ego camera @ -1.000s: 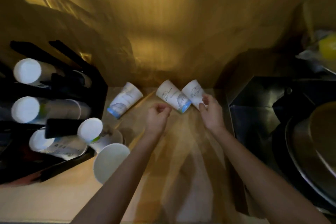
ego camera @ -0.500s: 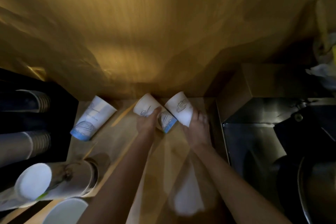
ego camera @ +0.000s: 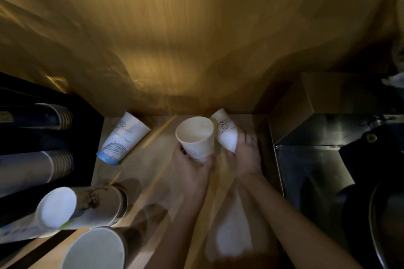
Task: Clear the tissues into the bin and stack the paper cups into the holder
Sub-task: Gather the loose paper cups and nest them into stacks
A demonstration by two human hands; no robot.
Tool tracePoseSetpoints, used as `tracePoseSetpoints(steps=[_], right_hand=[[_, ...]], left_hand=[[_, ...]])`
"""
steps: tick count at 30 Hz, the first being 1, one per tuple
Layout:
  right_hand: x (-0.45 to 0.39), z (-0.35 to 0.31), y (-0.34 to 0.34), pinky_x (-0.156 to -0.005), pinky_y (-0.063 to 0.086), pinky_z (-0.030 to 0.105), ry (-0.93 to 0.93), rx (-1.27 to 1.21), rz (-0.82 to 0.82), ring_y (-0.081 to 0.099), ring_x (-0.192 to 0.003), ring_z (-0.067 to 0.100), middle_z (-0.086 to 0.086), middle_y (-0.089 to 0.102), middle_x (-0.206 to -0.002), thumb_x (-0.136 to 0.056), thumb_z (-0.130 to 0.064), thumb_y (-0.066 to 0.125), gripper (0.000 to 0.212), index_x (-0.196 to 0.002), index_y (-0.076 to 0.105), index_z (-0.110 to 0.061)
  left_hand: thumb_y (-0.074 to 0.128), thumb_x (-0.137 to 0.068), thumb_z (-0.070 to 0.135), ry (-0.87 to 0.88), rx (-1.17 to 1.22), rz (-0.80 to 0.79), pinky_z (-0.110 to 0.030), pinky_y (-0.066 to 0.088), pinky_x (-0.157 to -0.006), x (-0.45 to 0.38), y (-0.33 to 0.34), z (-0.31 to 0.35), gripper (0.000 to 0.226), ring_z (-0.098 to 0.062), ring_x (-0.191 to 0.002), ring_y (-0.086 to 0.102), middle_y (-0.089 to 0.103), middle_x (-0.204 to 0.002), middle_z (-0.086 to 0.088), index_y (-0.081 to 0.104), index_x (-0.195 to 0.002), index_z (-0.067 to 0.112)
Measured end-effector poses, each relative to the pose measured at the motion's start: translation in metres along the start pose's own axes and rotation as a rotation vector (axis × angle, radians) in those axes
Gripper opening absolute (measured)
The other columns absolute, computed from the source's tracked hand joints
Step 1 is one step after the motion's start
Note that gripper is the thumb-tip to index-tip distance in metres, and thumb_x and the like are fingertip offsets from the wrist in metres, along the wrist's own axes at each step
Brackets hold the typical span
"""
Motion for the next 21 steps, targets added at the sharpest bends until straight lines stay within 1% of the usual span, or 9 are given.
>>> tracePoseSetpoints(steps=[2, 4, 8, 10, 13, 15, 17, 19, 21], right_hand=[[-0.001, 0.0, -0.005, -0.095, 0.041, 0.039, 0.071, -0.173, -0.027, 0.049, -0.117, 0.032, 0.018, 0.053, -0.128, -0.074, -0.02, 0.071, 0.065, -0.131, 0.04, -0.01], [0.001, -0.001, -0.015, -0.085, 0.05, 0.039, 0.178, -0.464, -0.007, 0.059, -0.105, 0.029, 0.015, 0.062, -0.118, -0.064, -0.021, 0.082, 0.069, -0.123, 0.048, -0.008], [0.019, -0.016, -0.038, -0.072, 0.046, 0.025, 0.237, -0.819, 0.05, 0.058, -0.083, 0.013, 0.003, 0.058, -0.104, -0.06, -0.007, 0.081, 0.072, -0.122, 0.045, -0.011], [0.026, -0.026, -0.048, -0.063, 0.051, 0.019, 0.235, -1.027, 0.056, 0.059, -0.075, 0.009, 0.004, 0.06, -0.099, -0.064, -0.002, 0.076, 0.057, -0.111, 0.048, -0.016], [0.047, -0.04, -0.068, -0.075, 0.056, 0.029, 0.204, -1.297, 0.057, 0.067, -0.088, 0.023, 0.009, 0.067, -0.103, -0.058, -0.006, 0.07, 0.058, -0.113, 0.052, -0.013], [0.063, -0.05, -0.08, -0.082, 0.056, 0.033, 0.141, -1.341, 0.026, 0.068, -0.097, 0.02, 0.008, 0.068, -0.109, -0.056, -0.007, 0.069, 0.069, -0.122, 0.05, -0.013], [0.081, -0.062, -0.083, -0.082, 0.057, 0.033, 0.071, -1.34, -0.07, 0.068, -0.098, 0.017, 0.003, 0.069, -0.109, -0.055, -0.006, 0.073, 0.07, -0.121, 0.052, -0.015], [0.099, -0.071, -0.075, -0.078, 0.057, 0.026, -0.003, -1.219, -0.161, 0.068, -0.096, 0.011, -0.003, 0.071, -0.104, -0.052, -0.007, 0.081, 0.068, -0.115, 0.058, -0.017], [0.109, -0.072, -0.061, -0.08, 0.056, 0.022, -0.024, -1.031, -0.181, 0.066, -0.1, 0.01, -0.003, 0.07, -0.107, -0.05, -0.013, 0.087, 0.069, -0.114, 0.06, -0.016]], left_hand=[[0.08, -0.059, 0.024, 0.094, -0.053, -0.008, -0.036, 0.047, -0.094, 0.015, -0.007, -0.003, 0.08, -0.02, -0.114, 0.05, 0.049, -0.125, -0.005, 0.038, -0.127, 0.013], [0.08, -0.059, 0.021, 0.17, -0.072, -0.008, -0.03, 0.044, -0.093, 0.028, -0.017, -0.008, 0.079, -0.015, -0.112, 0.049, 0.046, -0.121, 0.002, 0.036, -0.125, 0.022], [0.078, -0.06, 0.023, 0.2, -0.048, -0.059, -0.021, 0.04, -0.085, 0.047, -0.033, -0.023, 0.079, -0.008, -0.109, 0.047, 0.046, -0.119, 0.008, 0.026, -0.117, 0.037], [0.08, -0.062, 0.02, 0.161, -0.034, -0.083, -0.017, 0.037, -0.083, 0.049, -0.033, -0.032, 0.08, -0.008, -0.108, 0.047, 0.046, -0.119, 0.008, 0.029, -0.122, 0.029], [0.074, -0.059, 0.036, 0.168, -0.025, -0.099, 0.003, 0.032, -0.07, 0.054, -0.037, -0.035, 0.082, 0.003, -0.101, 0.044, 0.046, -0.11, 0.02, 0.035, -0.128, 0.013], [0.063, -0.056, 0.05, 0.188, -0.021, -0.132, 0.011, 0.028, -0.069, 0.056, -0.038, -0.036, 0.088, 0.013, -0.093, 0.039, 0.038, -0.105, 0.031, 0.036, -0.129, 0.008], [0.06, -0.055, 0.056, 0.181, -0.027, -0.149, 0.012, 0.028, -0.07, 0.056, -0.038, -0.036, 0.093, 0.008, -0.099, 0.04, 0.039, -0.108, 0.03, 0.034, -0.131, 0.011], [0.062, -0.057, 0.057, 0.217, -0.04, -0.145, 0.011, 0.028, -0.073, 0.056, -0.039, -0.033, 0.092, 0.007, -0.105, 0.041, 0.039, -0.116, 0.022, 0.031, -0.134, 0.017], [0.068, -0.064, 0.049, 0.27, -0.038, -0.143, 0.01, 0.028, -0.079, 0.057, -0.039, -0.032, 0.083, 0.022, -0.108, 0.037, 0.037, -0.121, 0.024, 0.028, -0.133, 0.026]])
Point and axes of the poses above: each hand's wrist, its own x-axis away from the middle knuckle, its own y-axis out of the palm, z = x × y, the point moved 6 cm from there along -x, towards the middle knuckle
